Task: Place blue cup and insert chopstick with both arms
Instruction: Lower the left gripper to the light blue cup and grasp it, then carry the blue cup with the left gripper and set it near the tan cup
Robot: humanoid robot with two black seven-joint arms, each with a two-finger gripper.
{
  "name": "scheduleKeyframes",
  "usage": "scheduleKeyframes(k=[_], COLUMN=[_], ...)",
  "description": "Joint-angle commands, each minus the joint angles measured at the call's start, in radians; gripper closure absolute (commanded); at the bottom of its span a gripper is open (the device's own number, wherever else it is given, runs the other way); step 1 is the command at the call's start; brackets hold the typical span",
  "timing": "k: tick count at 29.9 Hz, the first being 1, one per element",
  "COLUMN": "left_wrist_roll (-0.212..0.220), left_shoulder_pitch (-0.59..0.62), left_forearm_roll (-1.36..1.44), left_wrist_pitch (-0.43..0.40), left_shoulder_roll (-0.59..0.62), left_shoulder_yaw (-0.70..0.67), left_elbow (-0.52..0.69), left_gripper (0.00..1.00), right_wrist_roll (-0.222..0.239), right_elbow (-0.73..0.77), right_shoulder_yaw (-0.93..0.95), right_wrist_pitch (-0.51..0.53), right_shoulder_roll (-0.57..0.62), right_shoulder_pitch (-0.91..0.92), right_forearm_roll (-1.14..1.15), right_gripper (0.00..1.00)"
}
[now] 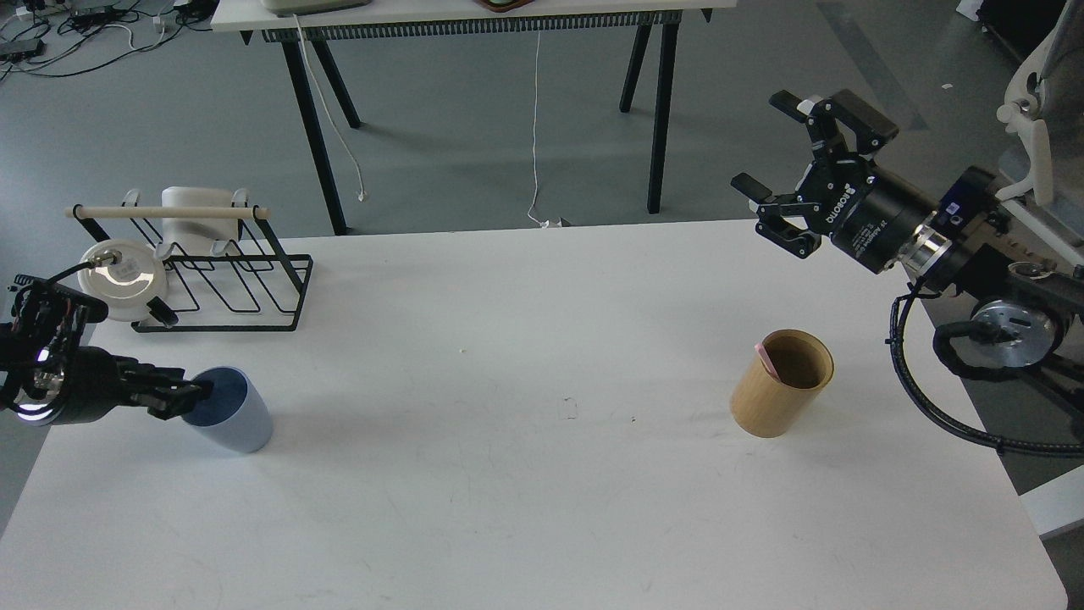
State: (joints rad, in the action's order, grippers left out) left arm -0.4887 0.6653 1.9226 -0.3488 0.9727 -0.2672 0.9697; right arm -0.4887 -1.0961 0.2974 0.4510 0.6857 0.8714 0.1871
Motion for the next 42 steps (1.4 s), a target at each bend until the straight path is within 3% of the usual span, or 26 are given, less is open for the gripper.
scheduleKeyframes(k=[1,4,8,17,23,30,35,42], left_wrist_roll=[0.0,0.0,0.0,0.0,0.0,0.0,0.0,0.0], left_shoulder_pitch=[-0.006,-0.006,-0.016,0.0,0.1,0.287,0.443,0.583], left_forearm_roll=[0.001,0.001,0.003,0.003,0.038,0.163,0.259,0.259], left_wrist_pitch=[0.002,0.017,0.024,0.022,0.008,-0.137,-0.14,-0.14], left_shoulder_roll=[0.004,0.006,0.008,0.018,0.011,-0.161,-0.308,-0.437], left_shoulder_yaw=[0.0,0.002,0.002,-0.006,-0.01,-0.003,0.02,0.282], left_elbow=[0.011,0.012,0.015,0.06,0.184,0.192,0.19,0.19], left_gripper=[0.77,0.89,0.94,0.95,0.95,0.95,0.95,0.95], right_wrist_roll=[0.0,0.0,0.0,0.0,0.0,0.0,0.0,0.0], right_elbow=[0.001,0.001,0.002,0.015,0.071,0.116,0.117,0.119], right_shoulder_yaw=[0.003,0.003,0.009,0.029,0.069,0.075,0.078,0.077], right_wrist_pitch=[0.0,0.0,0.0,-0.003,-0.005,0.003,0.038,0.038], right_shoulder_roll=[0.0,0.0,0.0,0.003,0.041,0.164,0.259,0.348], right_shoulder_pitch=[-0.002,-0.002,-0.002,-0.008,-0.014,-0.014,-0.029,-0.127], right_forearm_roll=[0.0,0.0,0.0,0.0,-0.014,-0.023,-0.095,-0.141], right_gripper=[0.01,0.01,0.01,0.01,0.02,0.02,0.01,0.01])
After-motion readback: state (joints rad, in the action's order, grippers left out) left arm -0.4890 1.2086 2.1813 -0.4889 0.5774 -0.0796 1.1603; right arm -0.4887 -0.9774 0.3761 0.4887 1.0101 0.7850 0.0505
